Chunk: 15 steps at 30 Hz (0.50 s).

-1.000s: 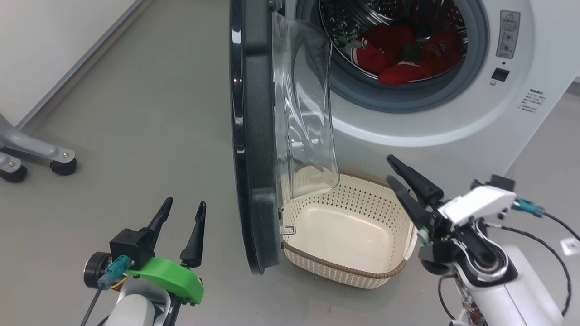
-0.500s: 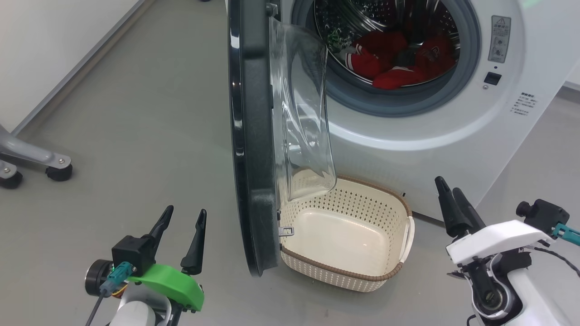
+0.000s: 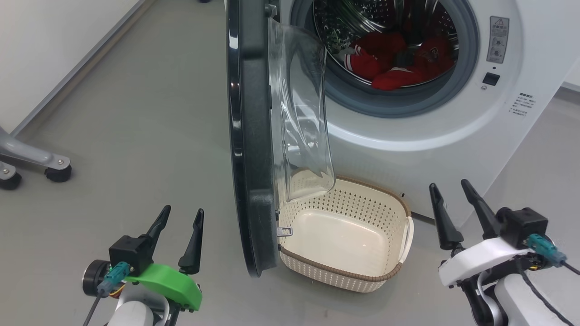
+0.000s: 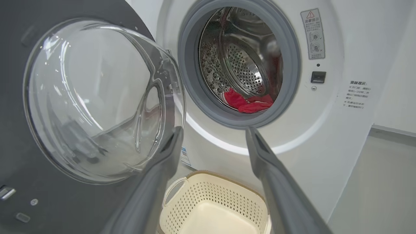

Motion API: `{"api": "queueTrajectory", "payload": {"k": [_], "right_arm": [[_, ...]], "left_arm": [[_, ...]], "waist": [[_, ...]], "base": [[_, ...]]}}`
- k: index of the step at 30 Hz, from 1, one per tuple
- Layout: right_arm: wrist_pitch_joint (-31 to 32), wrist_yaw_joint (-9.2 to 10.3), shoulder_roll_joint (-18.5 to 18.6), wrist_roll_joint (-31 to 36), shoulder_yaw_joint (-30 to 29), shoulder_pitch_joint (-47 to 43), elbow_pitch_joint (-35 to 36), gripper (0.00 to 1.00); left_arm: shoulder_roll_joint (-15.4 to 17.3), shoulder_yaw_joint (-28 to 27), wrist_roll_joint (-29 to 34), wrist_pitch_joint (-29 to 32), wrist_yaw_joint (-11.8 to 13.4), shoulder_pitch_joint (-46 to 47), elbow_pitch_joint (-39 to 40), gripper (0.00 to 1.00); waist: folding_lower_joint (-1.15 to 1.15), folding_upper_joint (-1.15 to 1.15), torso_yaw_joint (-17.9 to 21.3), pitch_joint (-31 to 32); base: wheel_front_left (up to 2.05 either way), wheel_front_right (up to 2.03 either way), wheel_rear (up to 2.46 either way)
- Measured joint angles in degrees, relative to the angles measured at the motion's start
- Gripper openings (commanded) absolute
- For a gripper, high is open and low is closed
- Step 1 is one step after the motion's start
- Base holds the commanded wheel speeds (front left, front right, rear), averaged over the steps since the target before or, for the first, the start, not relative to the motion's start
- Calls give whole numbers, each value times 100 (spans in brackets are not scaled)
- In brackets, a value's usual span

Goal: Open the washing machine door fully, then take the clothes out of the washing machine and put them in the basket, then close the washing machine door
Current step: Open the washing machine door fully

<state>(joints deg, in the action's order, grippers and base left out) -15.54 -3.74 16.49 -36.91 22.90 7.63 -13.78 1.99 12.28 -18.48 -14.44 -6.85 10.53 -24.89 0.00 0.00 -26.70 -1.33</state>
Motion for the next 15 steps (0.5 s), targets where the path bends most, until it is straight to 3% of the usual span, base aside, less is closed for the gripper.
{"api": "queueTrajectory", "payload": {"k": [8, 15], "right_arm": [[62, 576, -213, 845, -68, -2, -119, 100], [62, 742, -446, 1174, -168, -103, -121, 100]], "left_arm": [[0, -40, 0, 0, 0, -2, 10, 100], [0, -46, 0, 0, 0, -4, 16, 100]], "waist": [[0, 0, 38, -16], [0, 0, 62, -31]], "base": [[0, 0, 0], [0, 0, 0]]}}
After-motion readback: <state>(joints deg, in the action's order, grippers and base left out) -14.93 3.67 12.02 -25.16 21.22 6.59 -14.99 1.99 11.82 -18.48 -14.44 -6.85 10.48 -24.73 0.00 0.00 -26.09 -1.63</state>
